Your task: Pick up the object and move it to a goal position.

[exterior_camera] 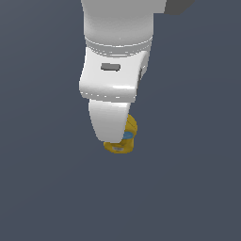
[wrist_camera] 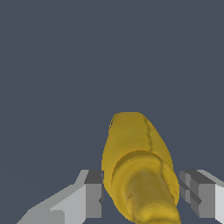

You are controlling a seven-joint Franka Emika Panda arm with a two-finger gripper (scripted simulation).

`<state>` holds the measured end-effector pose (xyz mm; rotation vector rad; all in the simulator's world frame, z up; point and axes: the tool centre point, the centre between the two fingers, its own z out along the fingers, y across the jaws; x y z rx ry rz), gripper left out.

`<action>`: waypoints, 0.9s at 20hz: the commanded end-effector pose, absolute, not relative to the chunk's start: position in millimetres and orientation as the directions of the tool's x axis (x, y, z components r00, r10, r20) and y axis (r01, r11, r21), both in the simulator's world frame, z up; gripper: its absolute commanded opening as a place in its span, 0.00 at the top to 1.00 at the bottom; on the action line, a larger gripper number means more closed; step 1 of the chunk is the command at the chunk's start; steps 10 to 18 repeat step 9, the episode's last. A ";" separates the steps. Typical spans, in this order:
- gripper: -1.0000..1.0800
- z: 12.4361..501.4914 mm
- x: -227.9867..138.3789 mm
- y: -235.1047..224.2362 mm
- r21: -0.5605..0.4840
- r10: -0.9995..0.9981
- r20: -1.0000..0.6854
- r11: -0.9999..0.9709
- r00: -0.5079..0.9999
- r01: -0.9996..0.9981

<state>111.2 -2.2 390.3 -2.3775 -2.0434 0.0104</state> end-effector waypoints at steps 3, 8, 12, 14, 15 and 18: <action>1.00 401.7 114.1 -0.9 0.000 0.989 0.000 -0.151 0.151 0.989; 1.00 403.9 115.2 -0.4 0.000 0.989 0.000 -0.151 0.151 0.989; 1.00 404.0 115.3 -0.4 0.000 0.989 0.000 -0.151 0.151 0.989; 1.00 404.0 115.3 -0.4 0.000 0.989 0.000 -0.151 0.151 0.989; 1.00 404.0 115.3 -0.4 0.000 0.989 0.000 -0.151 0.151 0.989; 1.00 404.0 115.3 -0.4 0.000 0.989 0.000 -0.151 0.151 0.989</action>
